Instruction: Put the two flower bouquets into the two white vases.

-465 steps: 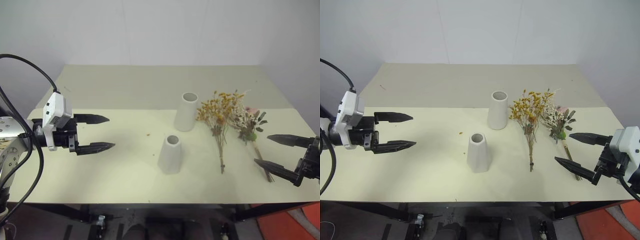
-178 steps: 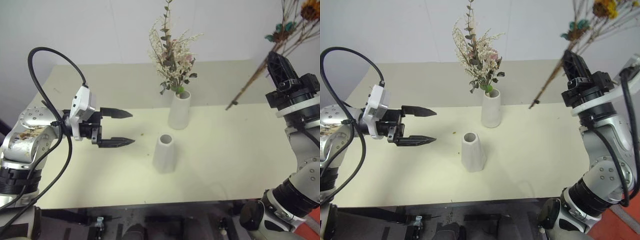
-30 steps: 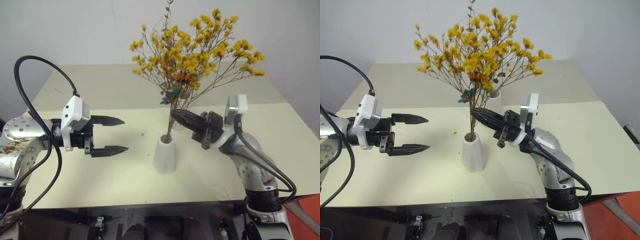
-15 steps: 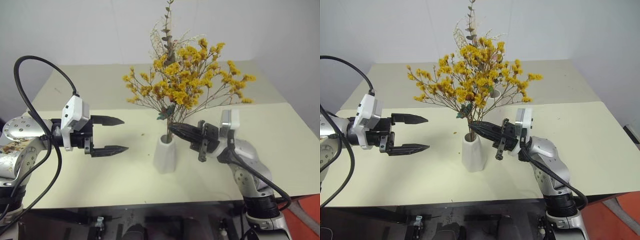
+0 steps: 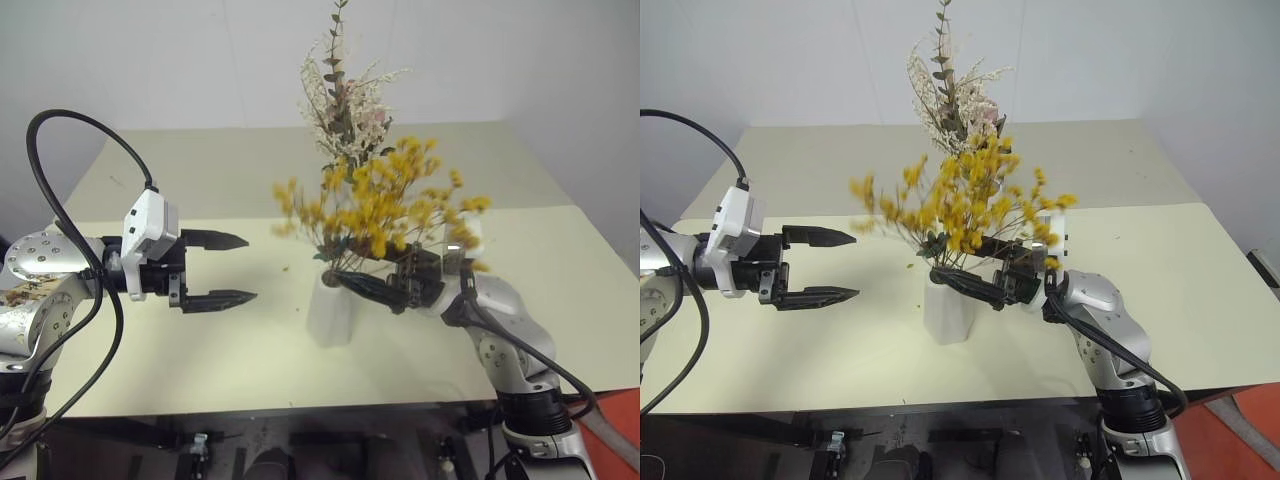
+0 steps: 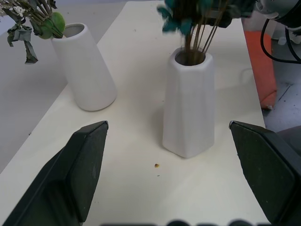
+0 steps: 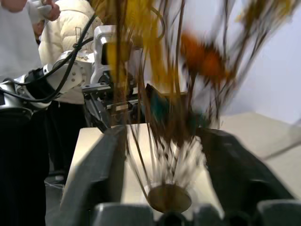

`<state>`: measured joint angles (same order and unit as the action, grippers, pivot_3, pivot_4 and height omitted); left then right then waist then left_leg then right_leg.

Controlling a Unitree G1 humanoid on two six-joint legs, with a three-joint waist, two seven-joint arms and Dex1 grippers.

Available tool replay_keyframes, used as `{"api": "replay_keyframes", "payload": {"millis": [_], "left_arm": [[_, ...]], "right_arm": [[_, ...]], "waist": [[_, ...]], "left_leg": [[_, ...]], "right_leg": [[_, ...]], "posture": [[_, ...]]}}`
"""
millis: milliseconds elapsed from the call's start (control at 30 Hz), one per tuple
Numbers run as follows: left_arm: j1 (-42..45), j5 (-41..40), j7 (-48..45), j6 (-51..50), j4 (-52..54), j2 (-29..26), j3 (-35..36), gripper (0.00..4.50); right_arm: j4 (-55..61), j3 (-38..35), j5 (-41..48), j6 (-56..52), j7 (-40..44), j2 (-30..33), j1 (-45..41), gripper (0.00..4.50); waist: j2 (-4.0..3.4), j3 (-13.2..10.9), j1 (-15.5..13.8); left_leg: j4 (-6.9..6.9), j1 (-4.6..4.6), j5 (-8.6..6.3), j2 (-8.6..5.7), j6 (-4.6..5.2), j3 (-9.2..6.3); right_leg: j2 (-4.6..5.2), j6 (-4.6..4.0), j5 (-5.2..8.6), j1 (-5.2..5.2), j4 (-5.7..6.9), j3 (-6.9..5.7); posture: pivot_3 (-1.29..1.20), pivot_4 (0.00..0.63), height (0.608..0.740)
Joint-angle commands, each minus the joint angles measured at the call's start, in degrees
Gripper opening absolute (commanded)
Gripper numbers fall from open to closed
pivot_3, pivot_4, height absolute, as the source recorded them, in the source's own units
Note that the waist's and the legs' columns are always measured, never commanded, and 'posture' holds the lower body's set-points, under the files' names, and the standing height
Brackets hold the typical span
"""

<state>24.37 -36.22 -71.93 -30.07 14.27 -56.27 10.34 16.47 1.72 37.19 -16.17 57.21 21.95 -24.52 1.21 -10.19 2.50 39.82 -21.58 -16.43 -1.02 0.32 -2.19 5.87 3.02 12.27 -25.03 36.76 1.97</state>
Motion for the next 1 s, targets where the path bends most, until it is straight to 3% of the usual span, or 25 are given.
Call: {"api": "replay_keyframes", "payload": {"millis": [33, 267, 400, 567, 833, 1000], "left_arm": [[0.69, -0.79, 0.30, 0.54, 1.07, 0.00, 1.11, 4.50], [0.97, -0.62, 0.43, 0.42, 1.00, 0.14, 0.68, 4.50], [0.80, -0.77, 0.49, 0.32, 1.09, -0.08, 1.02, 4.50], [-0.24, -1.13, 0.55, -0.04, 1.62, -0.78, 2.23, 4.50], [-3.42, -2.12, -0.06, -1.20, 2.82, -2.89, 5.11, 4.50], [-4.79, -3.00, 0.16, -1.92, 3.24, -4.11, 7.09, 4.50]], "right_arm": [[2.13, -0.29, -1.21, 0.30, -1.54, 0.72, -0.61, 4.34], [1.94, -1.67, -2.55, -0.13, -1.34, 3.94, -0.61, 4.43], [3.21, -4.24, -3.24, 0.82, 1.34, 10.21, 2.44, 4.43], [3.57, -13.78, 3.50, -0.57, 3.01, 15.18, 6.20, 4.43], [-1.02, -30.25, 6.61, -2.32, 16.53, 31.98, 17.07, 4.43], [-4.05, -39.22, 6.85, -4.37, 20.98, 38.60, 21.85, 4.43]], "waist": [[0.00, 0.00, -0.01], [0.00, 0.00, -0.04], [0.01, 0.00, -0.13], [0.03, -0.01, -0.39], [0.06, -0.03, -0.58], [0.07, -0.04, -0.66]], "left_leg": [[0.00, 0.00, 0.00, 0.00, 0.00, 0.00], [0.00, -0.01, 0.00, 0.00, 0.00, 0.01], [0.00, -0.02, 0.00, 0.00, 0.00, 0.02], [0.02, -0.05, -0.01, 0.00, 0.02, 0.10], [0.02, 0.05, -0.04, 0.02, 0.07, 0.44], [-0.04, 0.56, -0.12, 0.15, 0.21, 0.61]], "right_leg": [[0.00, 0.00, 0.00, 0.00, 0.00, 0.00], [0.00, 0.00, 0.00, 0.00, -0.01, 0.00], [0.01, 0.00, 0.00, 0.01, -0.03, 0.00], [0.02, 0.01, 0.00, 0.03, -0.07, 0.01], [0.02, 0.02, 0.01, 0.16, -0.11, 0.05], [-0.08, 0.01, 0.01, 0.85, -0.49, 0.00]], "posture": [[0.00, 0.150, 0.740], [0.00, 0.150, 0.740], [0.00, 0.150, 0.740], [0.00, 0.150, 0.740], [0.00, 0.150, 0.740], [0.00, 0.150, 0.740]]}}
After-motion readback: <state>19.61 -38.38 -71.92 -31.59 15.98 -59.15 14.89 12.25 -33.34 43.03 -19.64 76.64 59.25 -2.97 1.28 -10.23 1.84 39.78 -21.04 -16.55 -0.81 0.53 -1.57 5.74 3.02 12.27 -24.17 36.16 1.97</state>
